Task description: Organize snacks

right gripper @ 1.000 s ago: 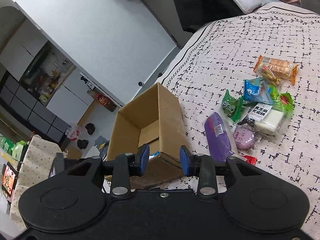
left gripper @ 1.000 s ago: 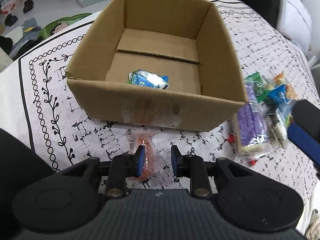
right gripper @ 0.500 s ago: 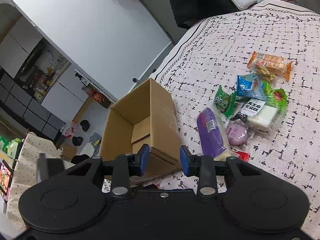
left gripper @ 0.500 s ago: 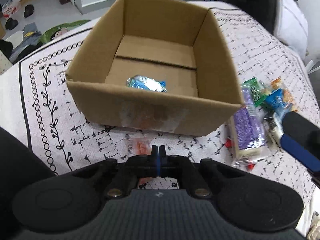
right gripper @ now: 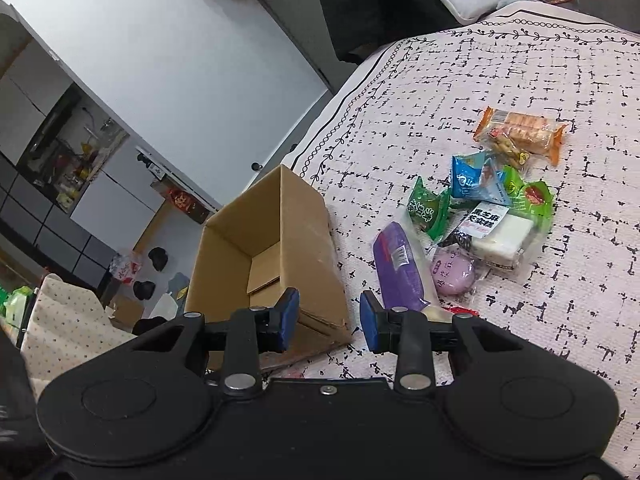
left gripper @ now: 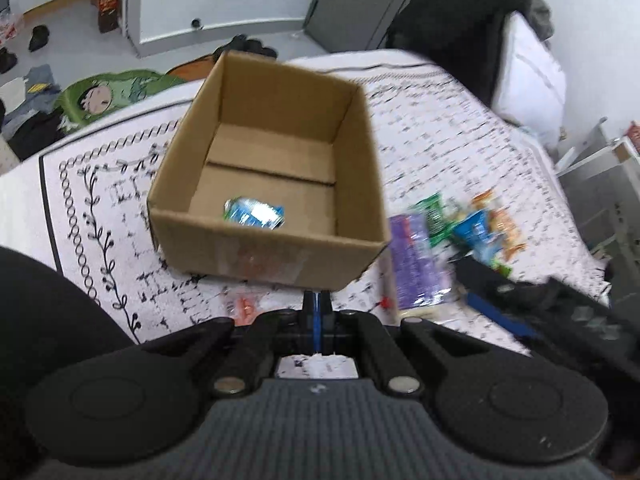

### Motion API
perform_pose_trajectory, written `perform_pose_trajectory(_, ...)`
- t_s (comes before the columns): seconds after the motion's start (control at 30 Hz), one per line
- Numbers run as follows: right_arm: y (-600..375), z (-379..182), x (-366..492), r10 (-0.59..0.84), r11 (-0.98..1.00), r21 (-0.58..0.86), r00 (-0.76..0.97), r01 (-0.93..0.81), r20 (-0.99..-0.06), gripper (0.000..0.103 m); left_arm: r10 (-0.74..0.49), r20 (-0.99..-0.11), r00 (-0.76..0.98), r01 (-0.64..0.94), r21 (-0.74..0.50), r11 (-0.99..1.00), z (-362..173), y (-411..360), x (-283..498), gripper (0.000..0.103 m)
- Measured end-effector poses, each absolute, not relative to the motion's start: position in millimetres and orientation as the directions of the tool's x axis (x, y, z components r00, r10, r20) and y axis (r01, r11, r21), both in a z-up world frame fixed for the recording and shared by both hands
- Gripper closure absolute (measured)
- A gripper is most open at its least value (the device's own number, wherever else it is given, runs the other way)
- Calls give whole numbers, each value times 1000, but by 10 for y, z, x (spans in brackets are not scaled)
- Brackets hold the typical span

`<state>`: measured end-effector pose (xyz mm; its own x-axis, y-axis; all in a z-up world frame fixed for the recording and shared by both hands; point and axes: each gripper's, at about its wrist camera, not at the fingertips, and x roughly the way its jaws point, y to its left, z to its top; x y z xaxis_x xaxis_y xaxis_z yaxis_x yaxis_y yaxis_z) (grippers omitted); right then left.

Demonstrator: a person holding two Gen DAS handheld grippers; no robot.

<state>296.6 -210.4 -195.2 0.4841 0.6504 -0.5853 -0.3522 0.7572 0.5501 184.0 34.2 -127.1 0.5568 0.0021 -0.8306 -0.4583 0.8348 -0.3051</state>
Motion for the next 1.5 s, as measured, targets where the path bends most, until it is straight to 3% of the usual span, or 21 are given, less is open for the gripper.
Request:
perform_pose_trajectory(0.53,-2165,-1921,2983,645,760,553,498,-342,-579,69,64,-732,678,-426,-320,846,-643,646,1849,103)
perform_pose_trajectory(0.8,-2201,-1891,2981,651,754,560,503,-343,-568,68,118,-735,668,-460,-283,841,-620,837,1955,103)
perform_pose_trajectory(1.0,-2230,-1880,2979,652,753,561,508,-344,-563,62,142,-751,645,-476,-249,844,-638,856,2014,102)
perform_pose_trajectory(1.27,-2248,-1870,2984,655,750,564,508,-345,-559,60,128,-780,613,-476,-234,848,-682,835,2038,98)
perform_pose_trajectory(1.37,-2250,-1868,2984,654,750,564,509,-345,-559,59,129,-800,587,-485,-219,846,-716,827,2083,89)
perform_pose_trajectory(1.5,-2252,-1863,2985,654,751,564,509,-344,-560,59,141,-803,579,-500,-213,839,-739,840,2069,54)
